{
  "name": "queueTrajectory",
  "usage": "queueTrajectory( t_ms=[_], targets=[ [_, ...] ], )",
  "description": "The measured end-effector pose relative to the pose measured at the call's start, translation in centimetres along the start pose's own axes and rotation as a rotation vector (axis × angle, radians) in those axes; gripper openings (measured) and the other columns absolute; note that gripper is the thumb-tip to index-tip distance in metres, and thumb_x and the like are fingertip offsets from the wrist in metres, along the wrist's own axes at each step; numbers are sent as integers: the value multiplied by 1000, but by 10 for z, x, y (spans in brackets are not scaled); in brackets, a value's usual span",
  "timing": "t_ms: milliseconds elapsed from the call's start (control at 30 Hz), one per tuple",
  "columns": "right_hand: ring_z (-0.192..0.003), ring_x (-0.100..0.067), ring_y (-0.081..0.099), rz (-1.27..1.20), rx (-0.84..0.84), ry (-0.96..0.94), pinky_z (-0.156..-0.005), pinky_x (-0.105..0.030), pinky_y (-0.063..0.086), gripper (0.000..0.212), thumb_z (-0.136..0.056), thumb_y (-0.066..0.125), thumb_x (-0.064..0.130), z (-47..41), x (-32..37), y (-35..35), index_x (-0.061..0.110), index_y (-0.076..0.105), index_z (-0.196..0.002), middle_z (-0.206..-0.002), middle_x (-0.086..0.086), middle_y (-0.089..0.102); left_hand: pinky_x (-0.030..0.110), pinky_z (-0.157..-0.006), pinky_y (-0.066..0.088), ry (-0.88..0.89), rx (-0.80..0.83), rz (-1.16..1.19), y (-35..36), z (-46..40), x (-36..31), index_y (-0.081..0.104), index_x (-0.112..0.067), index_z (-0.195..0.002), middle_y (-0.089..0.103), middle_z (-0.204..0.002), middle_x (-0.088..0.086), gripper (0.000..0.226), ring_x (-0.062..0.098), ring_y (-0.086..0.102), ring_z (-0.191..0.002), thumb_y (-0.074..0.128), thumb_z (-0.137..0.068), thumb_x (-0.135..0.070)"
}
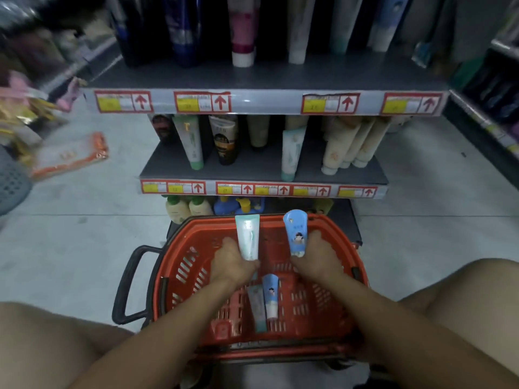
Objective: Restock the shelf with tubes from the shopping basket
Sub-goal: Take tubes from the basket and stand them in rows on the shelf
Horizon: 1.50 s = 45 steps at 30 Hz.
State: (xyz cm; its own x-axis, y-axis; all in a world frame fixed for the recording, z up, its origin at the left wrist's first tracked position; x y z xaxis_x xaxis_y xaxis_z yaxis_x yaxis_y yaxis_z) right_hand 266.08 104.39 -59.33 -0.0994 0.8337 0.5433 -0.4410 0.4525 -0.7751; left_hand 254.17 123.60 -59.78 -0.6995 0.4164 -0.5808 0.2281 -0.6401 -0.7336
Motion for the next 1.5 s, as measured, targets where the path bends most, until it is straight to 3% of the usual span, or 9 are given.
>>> queueTrajectory(
  t_ms=[133, 233, 367, 500, 733, 933, 1133, 1400, 1500],
  targets=[
    [-80, -27, 67, 6, -103, -91, -65, -40, 59, 46, -76, 72, 42, 12, 21, -43, 21, 46, -108, -100, -6, 67, 43, -80, 61, 121, -85, 9, -31, 16, -39, 48, -19, -109, 69, -112, 7, 60, 33, 69, -102, 90, -71, -40],
    [-89, -31, 67, 1, -179, -107, -65, -37, 53, 46, -78, 73, 42, 24, 36, -79, 22, 45, -108, -104, -6, 64, 45, -78, 62, 227, -141, 63, -52, 28, -72, 45, -21, -109, 67, -106, 3, 60, 29, 70, -99, 88, -72, -39],
    [-84, -27, 64, -48, -312, -179, -65, -38, 55, 46, -77, 74, 43, 33, 51, -129, 24, 48, -109, -99, -2, 66, 44, -75, 62, 351, -238, 133, -78, 46, -122, 46, -25, -105, 70, -105, -2, 56, 22, 71, -99, 86, -71, -44],
    [-97, -28, 68, -72, -448, -235, -70, -39, 55, 54, -80, 76, 45, 38, 62, -183, 24, 48, -121, -112, -2, 70, 43, -69, 61, 439, -284, 171, -96, 63, -172, 45, -27, -99, 67, -97, -7, 51, 20, 70, -91, 83, -72, -47],
    [-98, -25, 68, -130, -604, -315, -77, -46, 59, 55, -78, 75, 50, 33, 76, -275, 27, 47, -119, -111, 2, 69, 15, -57, 42, 524, -278, 250, -122, 76, -261, 49, -26, -108, 72, -114, -3, 49, 18, 71, -106, 87, -78, -36],
    [-99, -26, 69, -112, -709, -356, -77, -45, 59, 60, -78, 74, 51, 8, 88, -342, 26, 43, -123, -113, -2, 70, 14, -55, 40, 654, -322, 236, -144, 72, -332, 48, -25, -109, 69, -114, -1, 51, 18, 69, -106, 87, -80, -38],
    [-94, -28, 67, -94, -742, -326, -67, -33, 44, 57, -81, 76, 48, -29, 89, -385, 23, 45, -122, -111, -3, 69, 16, -56, 42, 658, -338, 249, -149, 44, -381, 48, -23, -112, 68, -119, 1, 52, 20, 69, -109, 87, -82, -37],
    [-96, -29, 68, -118, -690, -290, -73, -42, 58, 57, -82, 75, 46, -79, 81, -382, 24, 45, -125, -114, -5, 69, 31, -68, 47, 593, -377, 233, -132, -7, -408, 50, -21, -113, 70, -117, 3, 53, 26, 69, -107, 88, -80, -39],
    [-99, -28, 68, -136, -705, -291, -75, -43, 58, 58, -83, 77, 44, -89, 77, -379, 23, 45, -126, -118, -5, 68, 26, -68, 48, 589, -368, 231, -122, -20, -411, 50, -20, -115, 70, -118, 3, 55, 25, 69, -108, 89, -79, -37]
  ],
)
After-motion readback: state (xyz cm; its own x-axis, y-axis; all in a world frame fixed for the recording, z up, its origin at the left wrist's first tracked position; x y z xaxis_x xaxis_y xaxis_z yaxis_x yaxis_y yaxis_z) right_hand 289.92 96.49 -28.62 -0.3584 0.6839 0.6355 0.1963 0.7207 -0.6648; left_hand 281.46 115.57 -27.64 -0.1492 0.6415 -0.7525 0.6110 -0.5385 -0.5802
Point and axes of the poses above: each hand's wrist, its own z-axis away from the middle knuckle, its own y-axis out of the palm, x = y × z, the point moved 5 cm from there along -z, towards the middle knuckle
